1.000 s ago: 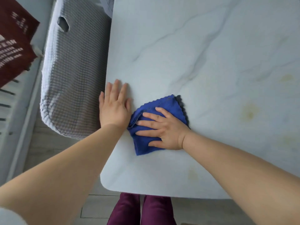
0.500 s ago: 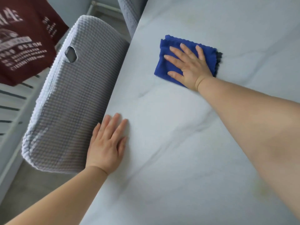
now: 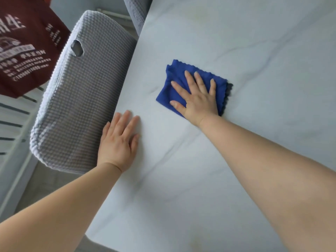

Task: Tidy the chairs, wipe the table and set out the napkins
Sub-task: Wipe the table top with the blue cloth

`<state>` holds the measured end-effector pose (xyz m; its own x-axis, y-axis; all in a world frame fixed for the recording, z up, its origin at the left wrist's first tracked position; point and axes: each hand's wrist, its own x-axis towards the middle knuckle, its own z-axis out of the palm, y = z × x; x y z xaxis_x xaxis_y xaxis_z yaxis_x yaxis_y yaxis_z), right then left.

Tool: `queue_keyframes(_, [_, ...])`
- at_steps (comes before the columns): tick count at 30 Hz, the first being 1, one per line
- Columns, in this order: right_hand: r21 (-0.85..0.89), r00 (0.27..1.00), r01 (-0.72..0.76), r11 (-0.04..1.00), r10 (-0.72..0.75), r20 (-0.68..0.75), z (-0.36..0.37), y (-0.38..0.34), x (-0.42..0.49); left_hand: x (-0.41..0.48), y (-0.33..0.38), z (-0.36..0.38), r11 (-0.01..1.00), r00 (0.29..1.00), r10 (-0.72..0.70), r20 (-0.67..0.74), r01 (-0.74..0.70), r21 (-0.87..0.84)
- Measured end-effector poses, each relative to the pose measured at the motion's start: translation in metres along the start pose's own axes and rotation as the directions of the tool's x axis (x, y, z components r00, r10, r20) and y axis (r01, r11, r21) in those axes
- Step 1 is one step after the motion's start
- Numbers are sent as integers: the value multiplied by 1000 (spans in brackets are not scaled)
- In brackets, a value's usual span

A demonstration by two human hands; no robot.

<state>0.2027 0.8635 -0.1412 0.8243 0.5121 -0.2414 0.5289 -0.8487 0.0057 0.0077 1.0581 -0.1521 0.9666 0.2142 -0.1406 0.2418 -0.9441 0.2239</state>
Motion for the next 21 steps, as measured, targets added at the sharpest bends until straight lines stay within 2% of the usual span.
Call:
queue_keyframes(3, [12, 1000, 20, 1000, -20, 0, 15, -28, -62, 0, -2, 1, 1000, 1000, 11, -6, -11, -11])
queue_keyframes(12, [46, 986, 126, 991, -120, -118, 76, -106, -263, -10, -4, 4, 995, 995, 87, -40, -85, 51])
queue_keyframes(17, [30, 958, 277, 960, -274, -81, 95, -110, -340, -23, 6, 4, 998, 999, 14, -33, -12, 55])
queue_keyframes(21, [28, 905, 423, 906, -421, -50, 94, -87, -343, -45, 38, 6, 996, 996, 87, 25, -88, 26])
